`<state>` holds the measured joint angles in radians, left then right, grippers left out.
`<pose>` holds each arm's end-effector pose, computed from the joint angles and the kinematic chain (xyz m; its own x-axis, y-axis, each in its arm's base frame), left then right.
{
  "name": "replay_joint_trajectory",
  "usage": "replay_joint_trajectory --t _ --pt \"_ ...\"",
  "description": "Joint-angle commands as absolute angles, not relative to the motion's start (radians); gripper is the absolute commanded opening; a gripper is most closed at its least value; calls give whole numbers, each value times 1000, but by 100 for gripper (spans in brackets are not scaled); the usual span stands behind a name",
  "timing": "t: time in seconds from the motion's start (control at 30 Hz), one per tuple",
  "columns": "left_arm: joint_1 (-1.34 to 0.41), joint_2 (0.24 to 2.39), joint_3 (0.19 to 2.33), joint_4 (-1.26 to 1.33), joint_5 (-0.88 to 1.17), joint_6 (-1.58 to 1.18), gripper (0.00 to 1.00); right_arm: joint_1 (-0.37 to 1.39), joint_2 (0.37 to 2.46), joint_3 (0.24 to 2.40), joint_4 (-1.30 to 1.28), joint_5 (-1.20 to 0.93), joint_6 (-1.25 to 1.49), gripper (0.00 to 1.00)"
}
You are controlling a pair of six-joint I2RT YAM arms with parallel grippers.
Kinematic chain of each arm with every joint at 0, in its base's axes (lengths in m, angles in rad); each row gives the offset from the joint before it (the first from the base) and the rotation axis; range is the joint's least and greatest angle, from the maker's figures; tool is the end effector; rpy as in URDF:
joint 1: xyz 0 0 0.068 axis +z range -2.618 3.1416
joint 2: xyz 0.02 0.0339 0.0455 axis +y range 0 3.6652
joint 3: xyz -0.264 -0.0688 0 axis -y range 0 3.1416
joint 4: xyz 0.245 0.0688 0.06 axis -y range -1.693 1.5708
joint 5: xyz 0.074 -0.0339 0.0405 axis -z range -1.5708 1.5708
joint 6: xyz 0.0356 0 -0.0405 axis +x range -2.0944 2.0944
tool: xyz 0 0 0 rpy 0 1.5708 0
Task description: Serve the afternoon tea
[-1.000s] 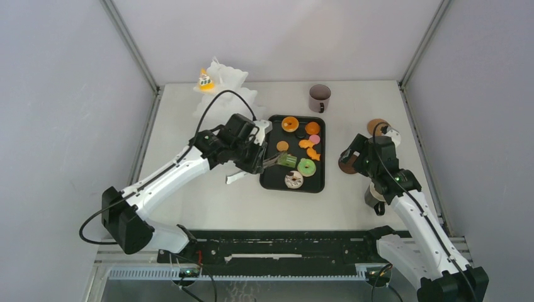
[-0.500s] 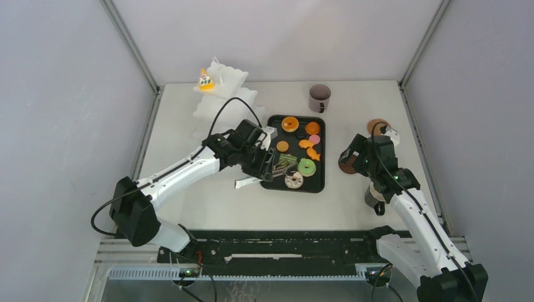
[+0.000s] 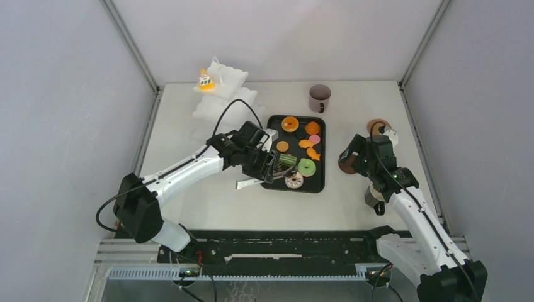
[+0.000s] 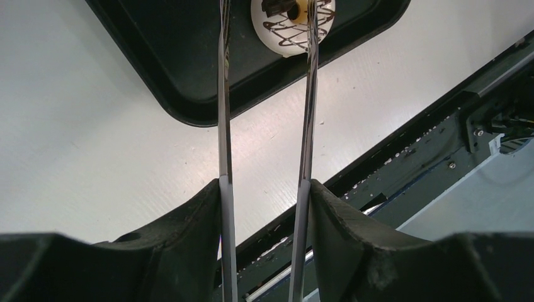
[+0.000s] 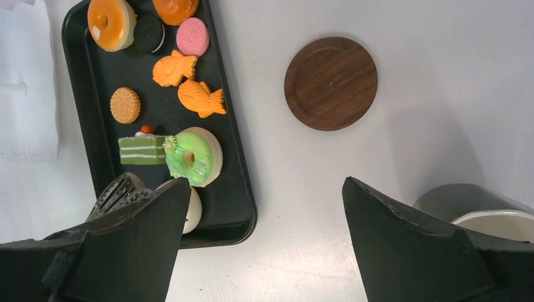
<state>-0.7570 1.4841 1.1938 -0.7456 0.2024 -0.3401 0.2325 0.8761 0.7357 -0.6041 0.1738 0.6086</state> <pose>0.2165 -0.2144 0.2702 -0.8388 0.3429 -0.4229 0.4958 0.8020 -0.3331 0.1787 0.0360 0.2675 -0.6000 0.4366 -0.6704 0.2923 0.8996 0.3243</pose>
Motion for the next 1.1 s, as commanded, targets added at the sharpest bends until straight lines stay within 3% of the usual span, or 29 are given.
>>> replay_joint_trajectory --t 0.0,1.07 --pt "-765 1500 1179 -724 218 -339 54 245 879 770 -589 179 614 98" --pt "-770 1528 1210 -797 346 -338 51 279 884 764 -584 194 635 98"
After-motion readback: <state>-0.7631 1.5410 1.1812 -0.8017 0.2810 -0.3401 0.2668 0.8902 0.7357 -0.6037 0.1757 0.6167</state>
